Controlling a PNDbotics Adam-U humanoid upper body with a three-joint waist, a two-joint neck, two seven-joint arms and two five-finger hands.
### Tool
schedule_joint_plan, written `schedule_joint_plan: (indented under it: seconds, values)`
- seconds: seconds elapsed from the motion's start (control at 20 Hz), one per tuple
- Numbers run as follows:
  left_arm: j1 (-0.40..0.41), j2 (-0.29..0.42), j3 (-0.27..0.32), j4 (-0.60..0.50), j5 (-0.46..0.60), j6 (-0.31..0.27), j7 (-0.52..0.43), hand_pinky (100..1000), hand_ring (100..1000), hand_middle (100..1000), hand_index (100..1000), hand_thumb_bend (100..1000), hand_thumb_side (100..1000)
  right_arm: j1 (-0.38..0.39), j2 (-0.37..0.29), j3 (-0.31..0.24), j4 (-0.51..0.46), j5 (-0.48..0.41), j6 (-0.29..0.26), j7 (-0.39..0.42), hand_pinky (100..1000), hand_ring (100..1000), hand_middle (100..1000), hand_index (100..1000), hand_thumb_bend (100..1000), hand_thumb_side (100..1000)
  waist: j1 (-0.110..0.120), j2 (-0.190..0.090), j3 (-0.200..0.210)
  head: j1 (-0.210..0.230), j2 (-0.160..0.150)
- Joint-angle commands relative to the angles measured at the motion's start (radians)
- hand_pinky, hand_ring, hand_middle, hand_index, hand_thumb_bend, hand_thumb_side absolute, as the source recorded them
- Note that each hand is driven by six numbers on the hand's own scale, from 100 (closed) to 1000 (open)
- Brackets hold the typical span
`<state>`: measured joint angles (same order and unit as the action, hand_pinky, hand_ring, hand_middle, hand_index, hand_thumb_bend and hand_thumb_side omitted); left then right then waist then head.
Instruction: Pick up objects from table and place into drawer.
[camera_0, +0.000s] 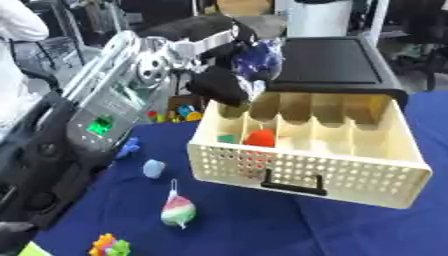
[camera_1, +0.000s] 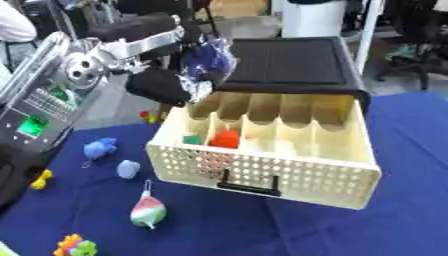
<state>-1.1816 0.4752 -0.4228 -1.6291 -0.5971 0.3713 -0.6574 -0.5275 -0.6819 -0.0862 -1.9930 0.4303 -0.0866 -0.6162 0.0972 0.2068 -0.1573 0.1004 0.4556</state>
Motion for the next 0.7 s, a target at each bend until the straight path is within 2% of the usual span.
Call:
schedule_joint_plan:
  seconds: [0.05, 0.3, 0.7]
  values:
    - [-0.028, 0.006, 0.004, -0.001, 0.017, 0.006, 0.006, 126, 369, 323, 513, 100, 504, -0.016, -0.013, -0.006, -0.007, -0.01, 0.002, 0.001, 323, 526, 472, 713, 123, 744, -0.006, -0.016, -0.001, -0.003, -0.001]
    - [-0.036, -0.027, -0.02, 0.036, 0.017, 0.01, 0.002, 132, 375, 328, 518, 100, 498, -0.022, -0.007, -0.005, -0.007, -0.012, 0.001, 0.003, 321, 525, 468, 712, 122, 743, -0.001, -0.009, -0.01, 0.001, 0.005]
    - [-0.038, -0.057, -0.04, 0.128, 0.022, 0.001, 0.015, 146, 388, 338, 527, 100, 551, -0.027, -0.005, -0.005, -0.007, -0.013, 0.001, 0.003, 319, 524, 467, 710, 122, 746, 0.005, 0.0, -0.018, 0.003, 0.008]
